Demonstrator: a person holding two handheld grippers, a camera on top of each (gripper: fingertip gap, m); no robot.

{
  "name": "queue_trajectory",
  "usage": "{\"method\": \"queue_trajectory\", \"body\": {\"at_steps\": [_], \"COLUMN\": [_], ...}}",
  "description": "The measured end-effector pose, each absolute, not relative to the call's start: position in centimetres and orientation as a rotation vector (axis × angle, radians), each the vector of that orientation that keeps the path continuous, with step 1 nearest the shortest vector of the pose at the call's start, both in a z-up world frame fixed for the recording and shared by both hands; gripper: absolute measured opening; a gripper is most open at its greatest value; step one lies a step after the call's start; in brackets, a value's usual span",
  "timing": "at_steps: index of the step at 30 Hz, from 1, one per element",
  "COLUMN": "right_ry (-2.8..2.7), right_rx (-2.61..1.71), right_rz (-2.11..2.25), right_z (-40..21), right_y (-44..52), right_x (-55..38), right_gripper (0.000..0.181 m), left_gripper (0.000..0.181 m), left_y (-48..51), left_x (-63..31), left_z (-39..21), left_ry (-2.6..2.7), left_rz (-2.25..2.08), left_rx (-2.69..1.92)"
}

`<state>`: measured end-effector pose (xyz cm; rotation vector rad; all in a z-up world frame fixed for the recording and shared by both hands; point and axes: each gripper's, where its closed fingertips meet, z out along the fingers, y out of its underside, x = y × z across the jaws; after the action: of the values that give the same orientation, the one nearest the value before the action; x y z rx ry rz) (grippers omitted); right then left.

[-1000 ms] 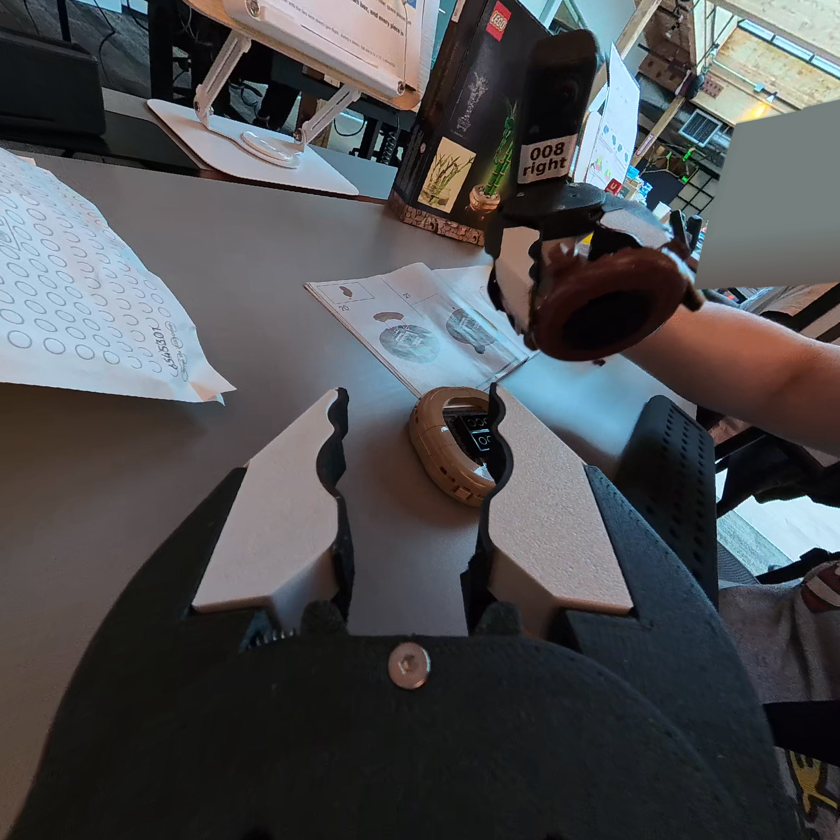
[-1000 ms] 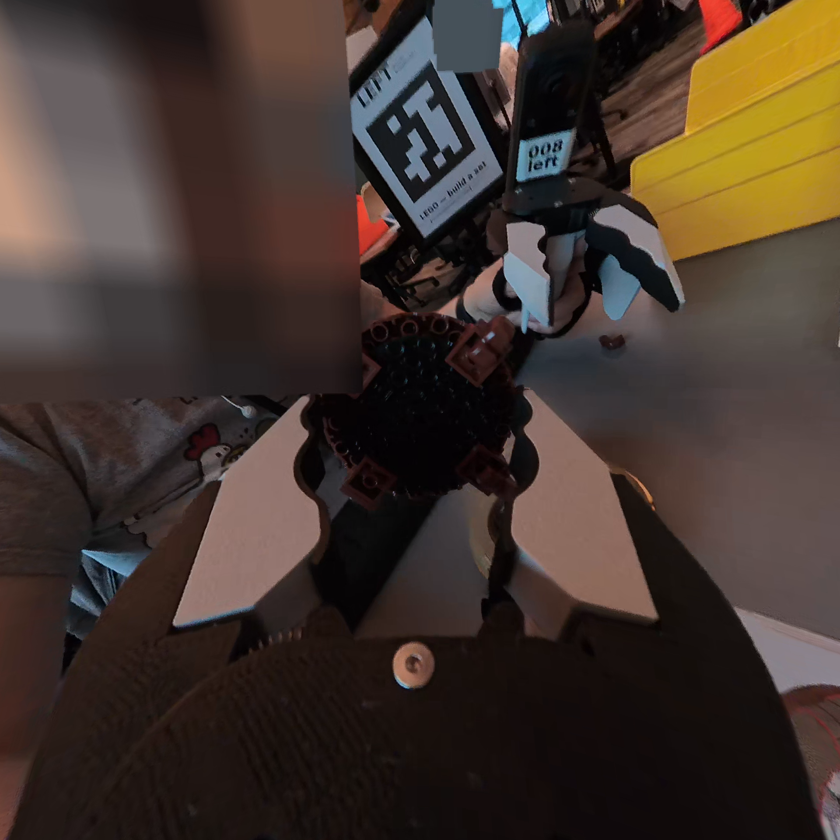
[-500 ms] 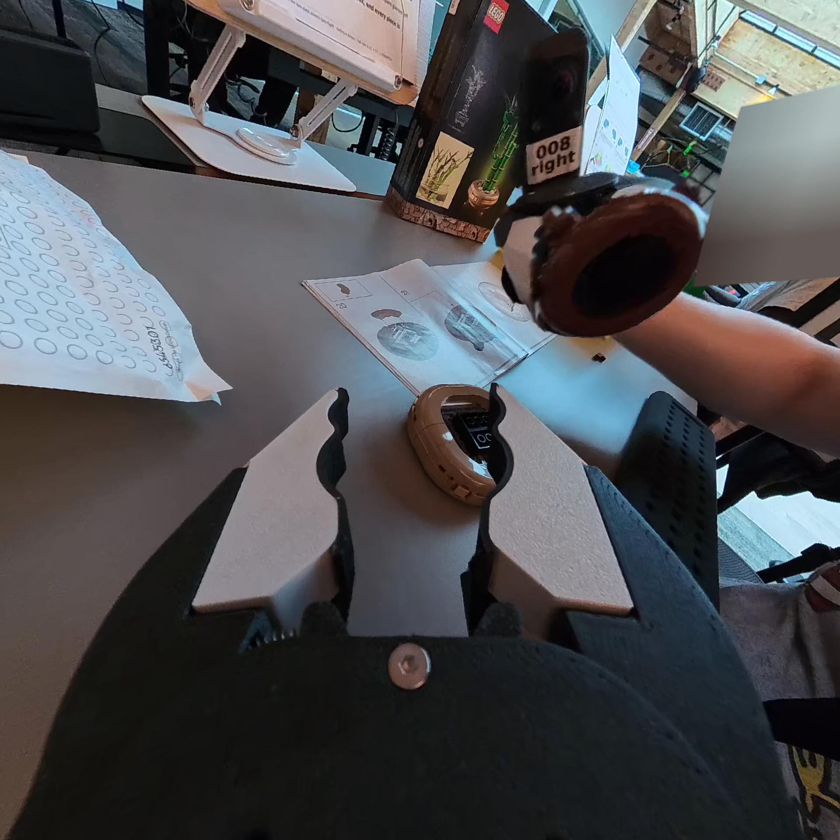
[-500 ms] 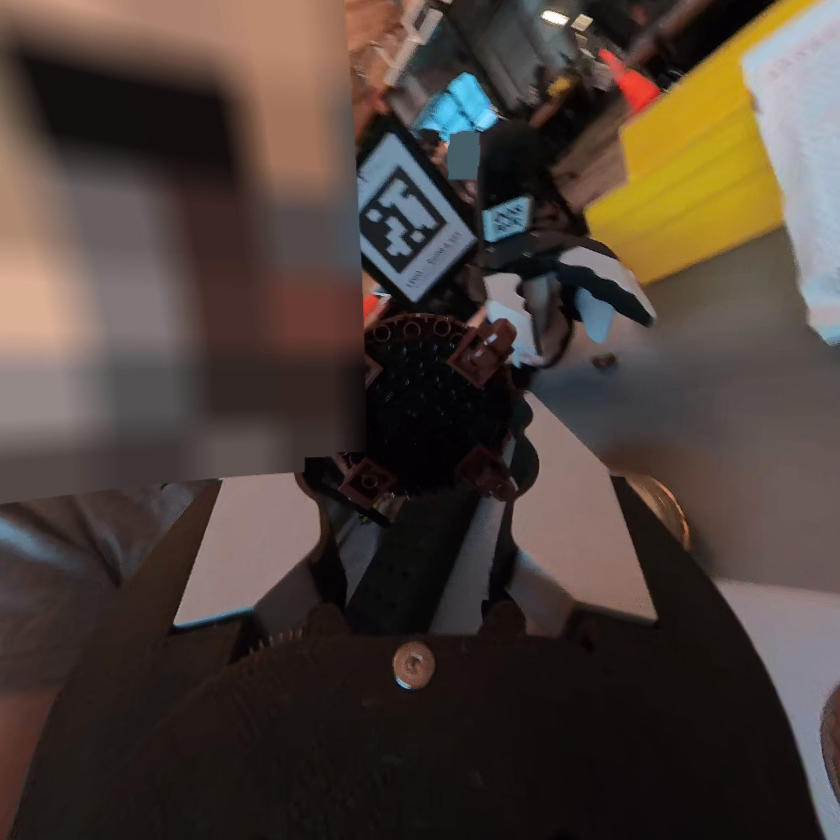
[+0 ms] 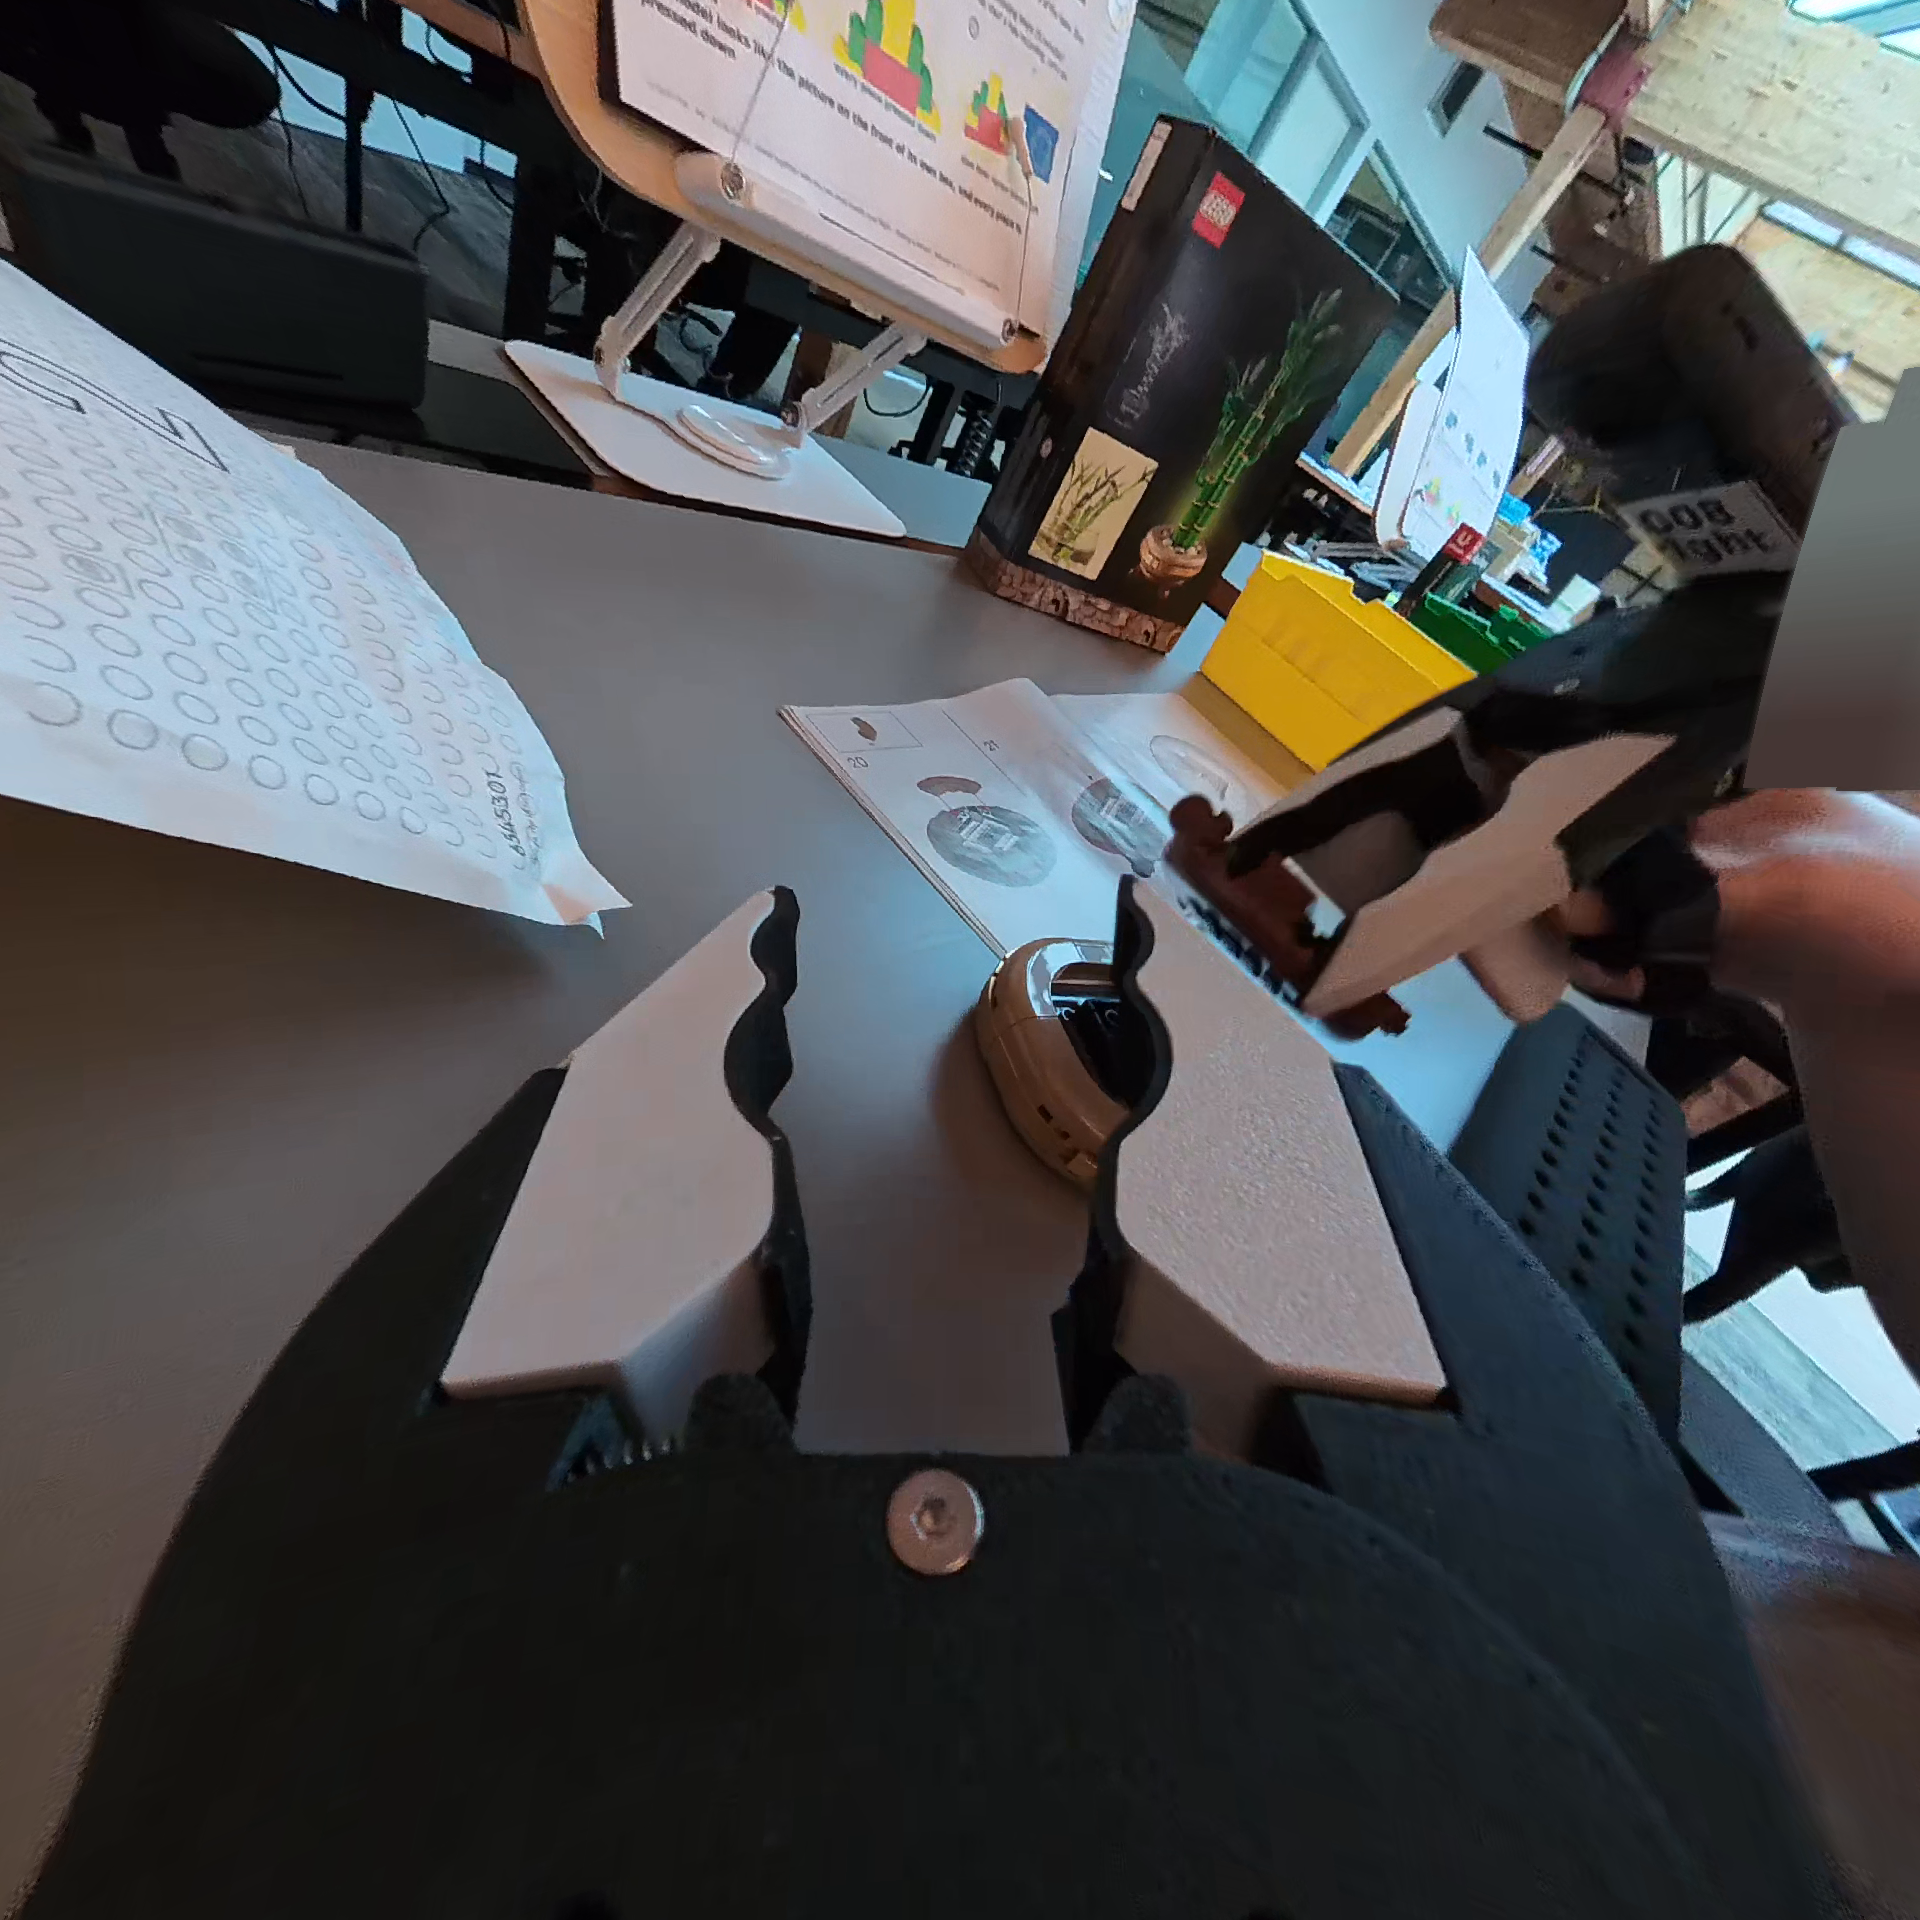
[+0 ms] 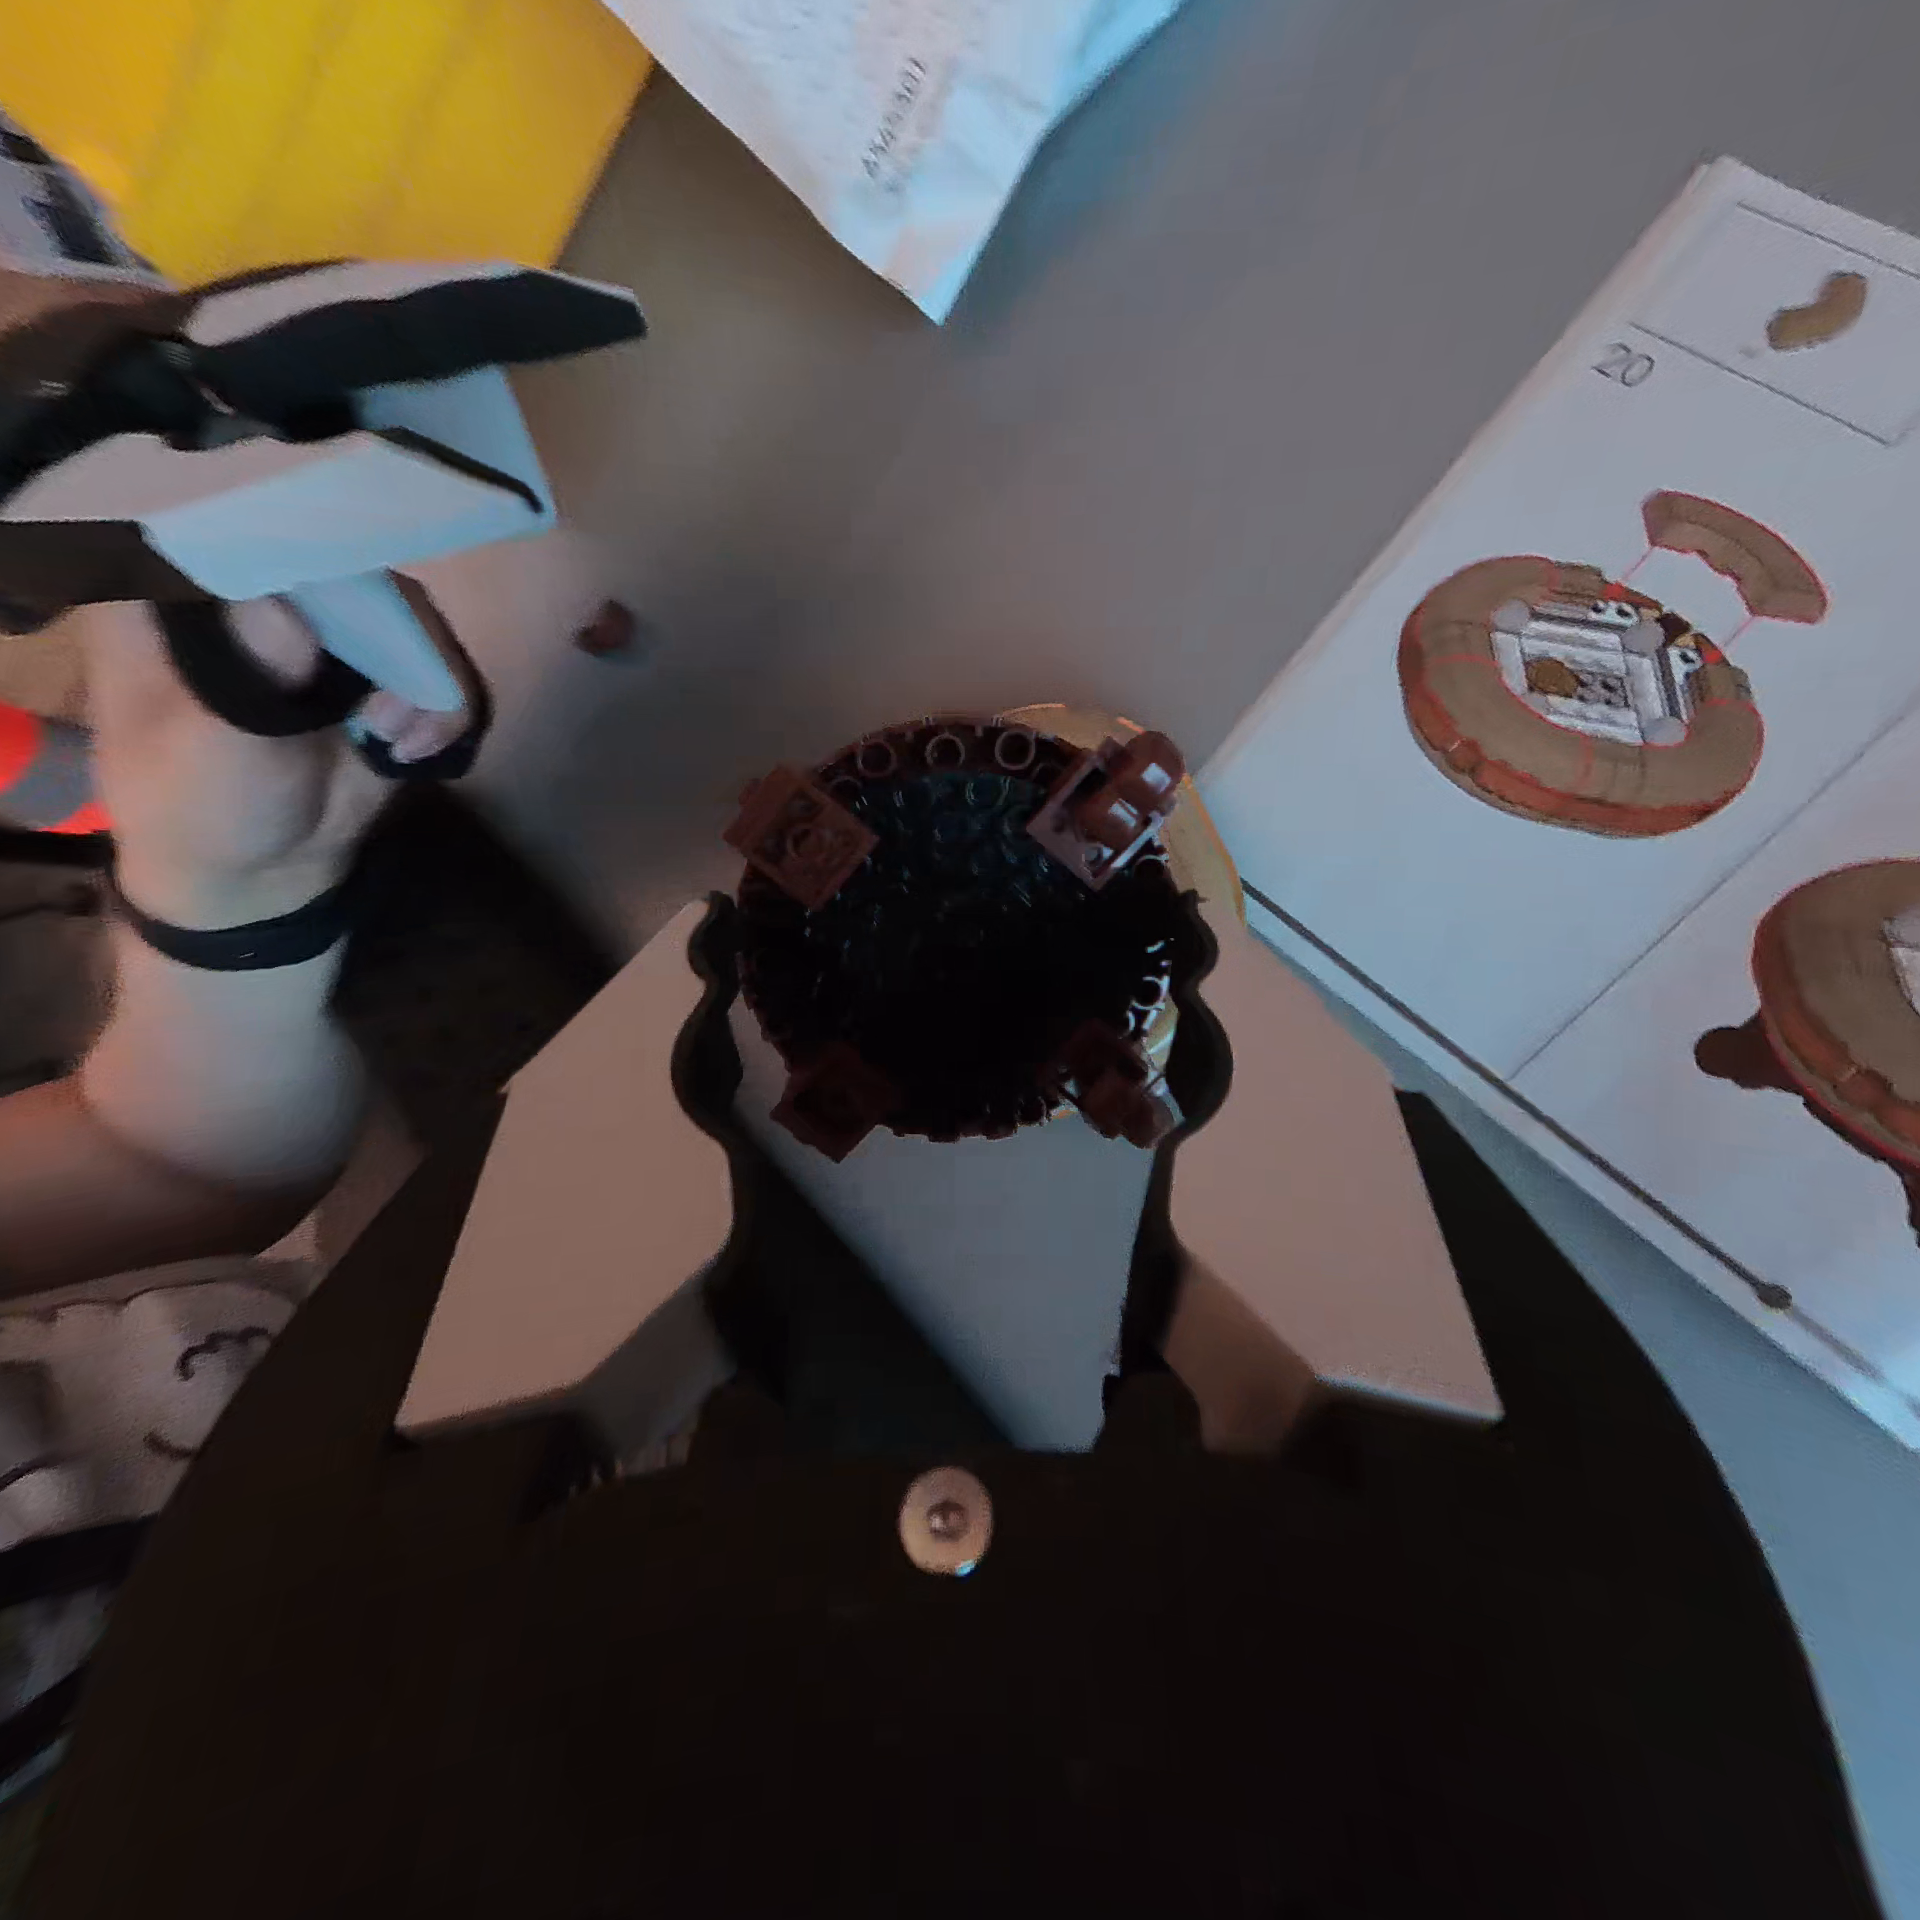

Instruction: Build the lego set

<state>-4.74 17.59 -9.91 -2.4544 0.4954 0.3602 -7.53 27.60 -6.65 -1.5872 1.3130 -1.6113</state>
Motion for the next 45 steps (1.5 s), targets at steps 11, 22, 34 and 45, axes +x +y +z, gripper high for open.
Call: {"method": "queue_trajectory", "body": {"at_steps": [11,22,34,45], "right_ry": [0.742,0.925,0.163,-0.33], "right_rx": [-2.746,-2.785,-2.53,-2.107], "right_rz": [-0.095,-0.14,-0.102,-0.071], "right_z": [-13.4,-14.4,-7.8,-10.4], "right_y": [16.8,17.6,16.4,15.5], "right_x": [-4.8,-4.7,-6.0,-5.9], "right_gripper": [0.083,0.088,0.105,0.075], "left_gripper": [0.059,0.057,0.067,0.068], "left_y": [25.8,24.8,25.0,19.9], "left_x": [-7.8,-8.2,-8.5,-9.0], "left_z": [-5.9,-5.4,-5.5,-7.3], "left_ry": [1.365,1.389,1.47,2.486], "left_rz": [-1.653,-1.766,-1.788,-1.182], "left_rx": [-1.533,-1.52,-1.471,-0.547]}}
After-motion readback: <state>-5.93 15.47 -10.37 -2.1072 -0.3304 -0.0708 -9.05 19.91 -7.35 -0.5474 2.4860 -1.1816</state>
